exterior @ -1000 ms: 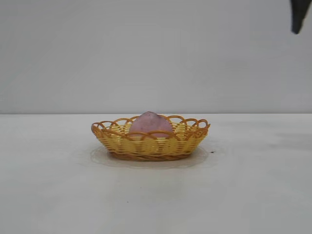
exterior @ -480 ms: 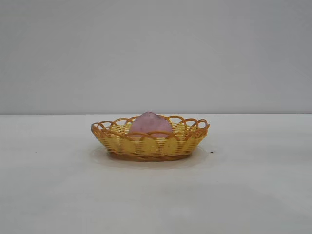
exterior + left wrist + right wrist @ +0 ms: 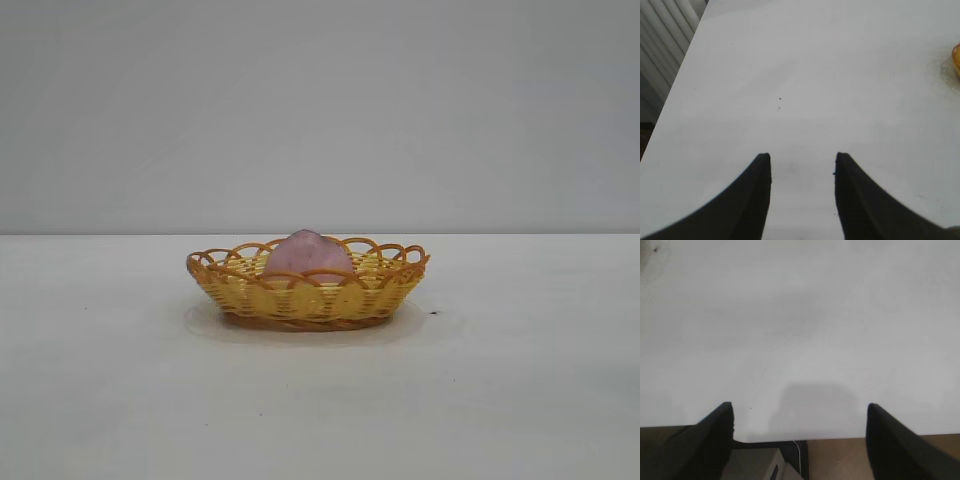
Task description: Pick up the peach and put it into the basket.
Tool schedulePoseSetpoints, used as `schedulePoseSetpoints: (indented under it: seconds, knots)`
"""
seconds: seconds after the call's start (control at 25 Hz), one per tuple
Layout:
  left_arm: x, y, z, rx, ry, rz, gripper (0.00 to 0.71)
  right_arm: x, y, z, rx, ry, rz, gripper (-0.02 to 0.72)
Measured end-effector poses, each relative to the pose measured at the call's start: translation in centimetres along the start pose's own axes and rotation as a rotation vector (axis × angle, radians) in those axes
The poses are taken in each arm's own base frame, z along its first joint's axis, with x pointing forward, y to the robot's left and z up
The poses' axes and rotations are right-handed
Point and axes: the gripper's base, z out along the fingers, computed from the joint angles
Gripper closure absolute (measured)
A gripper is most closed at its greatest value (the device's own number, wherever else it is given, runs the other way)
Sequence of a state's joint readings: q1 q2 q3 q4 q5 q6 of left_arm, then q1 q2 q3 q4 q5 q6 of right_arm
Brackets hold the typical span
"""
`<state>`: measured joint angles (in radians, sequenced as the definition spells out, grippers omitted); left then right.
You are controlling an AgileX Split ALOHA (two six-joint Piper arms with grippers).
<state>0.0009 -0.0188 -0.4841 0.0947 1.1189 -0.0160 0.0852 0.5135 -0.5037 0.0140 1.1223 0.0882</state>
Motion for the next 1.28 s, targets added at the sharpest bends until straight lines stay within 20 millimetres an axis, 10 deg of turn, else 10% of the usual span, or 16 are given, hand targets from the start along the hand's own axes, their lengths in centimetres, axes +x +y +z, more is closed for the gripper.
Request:
schedulePoseSetpoints:
  seconds: [0.76, 1.28]
  knots:
    - [0.0, 0.0, 0.0, 0.0, 0.0, 0.0, 0.425, 5.9, -0.5, -4.7, -0.046, -0.488, -0.006, 0.227]
    - [0.0, 0.0, 0.0, 0.0, 0.0, 0.0, 0.425, 6.1, -0.5, -4.7, -0.047, -0.498, -0.007, 0.281]
